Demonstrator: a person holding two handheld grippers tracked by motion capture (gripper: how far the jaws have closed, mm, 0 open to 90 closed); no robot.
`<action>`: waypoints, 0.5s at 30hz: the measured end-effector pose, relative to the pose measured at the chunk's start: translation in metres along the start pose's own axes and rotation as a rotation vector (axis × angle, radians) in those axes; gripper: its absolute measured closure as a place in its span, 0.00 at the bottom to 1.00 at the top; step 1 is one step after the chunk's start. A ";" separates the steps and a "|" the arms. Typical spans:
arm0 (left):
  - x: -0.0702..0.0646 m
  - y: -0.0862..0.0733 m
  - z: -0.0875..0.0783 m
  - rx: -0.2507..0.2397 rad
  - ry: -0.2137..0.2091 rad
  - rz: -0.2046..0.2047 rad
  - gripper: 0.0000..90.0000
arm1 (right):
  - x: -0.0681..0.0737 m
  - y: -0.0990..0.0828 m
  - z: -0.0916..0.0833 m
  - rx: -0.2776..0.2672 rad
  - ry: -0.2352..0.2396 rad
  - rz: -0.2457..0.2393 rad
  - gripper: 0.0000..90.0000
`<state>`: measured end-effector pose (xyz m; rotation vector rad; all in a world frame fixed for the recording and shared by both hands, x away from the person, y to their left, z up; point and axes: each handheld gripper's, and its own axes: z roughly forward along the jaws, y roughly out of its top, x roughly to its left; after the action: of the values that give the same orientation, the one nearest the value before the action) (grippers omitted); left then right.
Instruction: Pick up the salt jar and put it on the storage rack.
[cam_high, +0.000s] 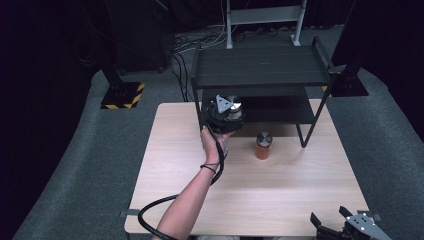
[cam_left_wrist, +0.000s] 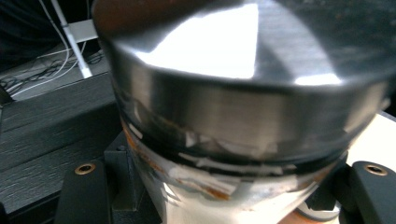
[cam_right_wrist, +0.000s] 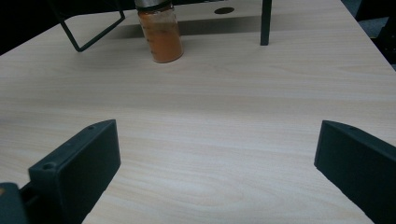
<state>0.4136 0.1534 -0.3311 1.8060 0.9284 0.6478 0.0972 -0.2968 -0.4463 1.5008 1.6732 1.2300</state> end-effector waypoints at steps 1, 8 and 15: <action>0.000 0.000 0.001 0.000 0.002 -0.006 0.35 | 0.000 0.000 0.000 0.001 0.000 -0.001 0.00; -0.006 0.002 0.005 0.003 0.041 -0.035 0.35 | 0.000 0.000 0.000 0.002 0.000 0.000 0.00; -0.018 0.004 0.008 0.004 0.118 -0.077 0.35 | 0.000 0.000 0.001 0.004 0.001 0.001 0.00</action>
<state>0.4108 0.1333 -0.3312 1.7412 1.0734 0.7105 0.0981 -0.2970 -0.4470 1.5039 1.6770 1.2281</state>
